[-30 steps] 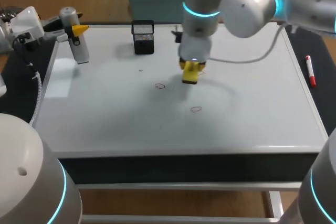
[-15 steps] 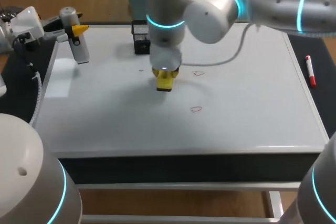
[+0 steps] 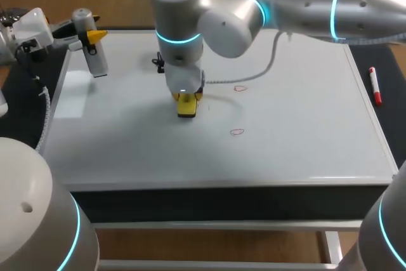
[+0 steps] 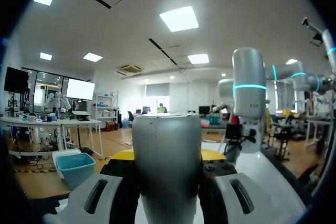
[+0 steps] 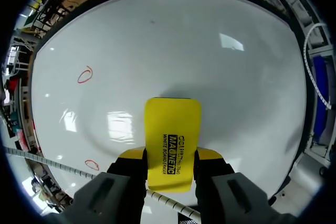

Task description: Pick up the inspection probe, press it on each red-marked spot on the whiteboard one by one, put down the probe, pick up the eraser, and wipe off all the red marks.

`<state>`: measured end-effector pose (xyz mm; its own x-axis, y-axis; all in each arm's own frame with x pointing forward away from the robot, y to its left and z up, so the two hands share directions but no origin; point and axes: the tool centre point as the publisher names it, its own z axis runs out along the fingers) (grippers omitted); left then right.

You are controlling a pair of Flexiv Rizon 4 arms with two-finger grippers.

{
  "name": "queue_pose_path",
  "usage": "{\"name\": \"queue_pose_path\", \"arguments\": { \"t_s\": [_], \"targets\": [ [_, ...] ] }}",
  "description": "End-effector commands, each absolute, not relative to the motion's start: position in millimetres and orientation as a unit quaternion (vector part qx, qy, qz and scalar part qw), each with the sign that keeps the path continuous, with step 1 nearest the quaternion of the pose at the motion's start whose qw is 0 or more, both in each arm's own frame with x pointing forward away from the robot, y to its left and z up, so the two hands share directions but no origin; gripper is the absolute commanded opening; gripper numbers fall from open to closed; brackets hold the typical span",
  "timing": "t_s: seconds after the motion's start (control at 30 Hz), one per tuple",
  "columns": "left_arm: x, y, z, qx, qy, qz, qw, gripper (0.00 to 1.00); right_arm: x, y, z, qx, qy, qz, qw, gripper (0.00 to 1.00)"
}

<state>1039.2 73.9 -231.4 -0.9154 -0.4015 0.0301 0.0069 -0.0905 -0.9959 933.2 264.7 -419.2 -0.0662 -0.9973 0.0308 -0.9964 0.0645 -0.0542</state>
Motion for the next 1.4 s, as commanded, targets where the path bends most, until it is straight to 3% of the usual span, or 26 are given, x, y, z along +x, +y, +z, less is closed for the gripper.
{"name": "queue_pose_path", "arguments": {
  "t_s": [0.03,0.83,1.4],
  "targets": [
    [1039,73,-230,-0.15,0.659,-0.723,0.142,0.0,935,269,-421,-0.684,0.729,-0.038,-0.003,0.0],
    [1039,73,-230,-0.15,0.659,-0.723,0.142,0.0,935,252,-434,-0.678,0.734,-0.027,-0.011,0.0],
    [1039,73,-230,-0.15,0.659,-0.723,0.142,0.0,947,212,-437,-0.655,0.755,-0.033,-0.015,0.0]
  ]
}}
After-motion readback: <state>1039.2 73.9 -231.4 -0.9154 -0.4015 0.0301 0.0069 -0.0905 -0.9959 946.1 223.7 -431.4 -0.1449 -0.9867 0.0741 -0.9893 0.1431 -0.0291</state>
